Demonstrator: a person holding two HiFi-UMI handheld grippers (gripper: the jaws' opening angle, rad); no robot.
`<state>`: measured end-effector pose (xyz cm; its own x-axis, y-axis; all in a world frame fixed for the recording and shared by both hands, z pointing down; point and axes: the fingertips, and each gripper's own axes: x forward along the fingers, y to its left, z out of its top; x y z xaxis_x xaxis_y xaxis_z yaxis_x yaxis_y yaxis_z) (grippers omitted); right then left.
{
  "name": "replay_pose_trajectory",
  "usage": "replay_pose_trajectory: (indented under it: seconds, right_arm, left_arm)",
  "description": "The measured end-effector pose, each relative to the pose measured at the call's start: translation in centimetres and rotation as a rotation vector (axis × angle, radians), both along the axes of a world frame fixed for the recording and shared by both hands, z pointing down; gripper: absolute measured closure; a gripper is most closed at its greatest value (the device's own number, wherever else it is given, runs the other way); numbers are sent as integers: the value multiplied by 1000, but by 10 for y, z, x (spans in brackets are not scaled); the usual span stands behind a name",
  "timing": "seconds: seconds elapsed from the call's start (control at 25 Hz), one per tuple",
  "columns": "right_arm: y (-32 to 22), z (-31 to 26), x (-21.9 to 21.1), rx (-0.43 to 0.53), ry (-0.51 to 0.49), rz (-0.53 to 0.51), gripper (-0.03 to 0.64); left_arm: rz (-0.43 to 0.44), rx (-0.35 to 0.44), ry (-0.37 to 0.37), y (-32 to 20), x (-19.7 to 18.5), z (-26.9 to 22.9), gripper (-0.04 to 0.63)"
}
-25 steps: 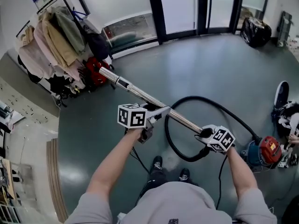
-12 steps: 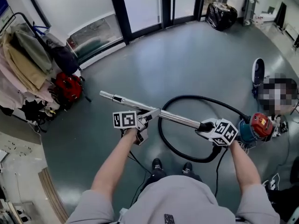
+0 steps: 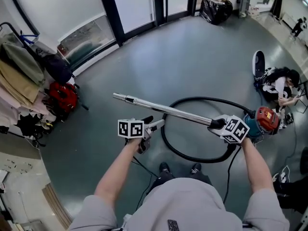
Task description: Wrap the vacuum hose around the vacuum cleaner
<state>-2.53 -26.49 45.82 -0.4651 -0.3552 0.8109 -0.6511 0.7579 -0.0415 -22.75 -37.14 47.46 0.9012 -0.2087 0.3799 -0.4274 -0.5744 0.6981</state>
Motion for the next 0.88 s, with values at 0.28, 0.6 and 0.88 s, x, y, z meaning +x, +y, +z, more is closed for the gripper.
replay_pose_trajectory:
  seconds: [0.28,0.6,0.88]
  right_arm:
    - [-27,-3,13,-11,29,53,491]
    - [-25,-4,26,-41,78,16,491]
    - [-28,-25,34,-44,118,-39,489]
  left_arm:
    - [318,399,-222,23,27,-42,272]
    - [699,962,-437,44,145,-96,291]
    - [1000,1018,-546,59,206,-70,291]
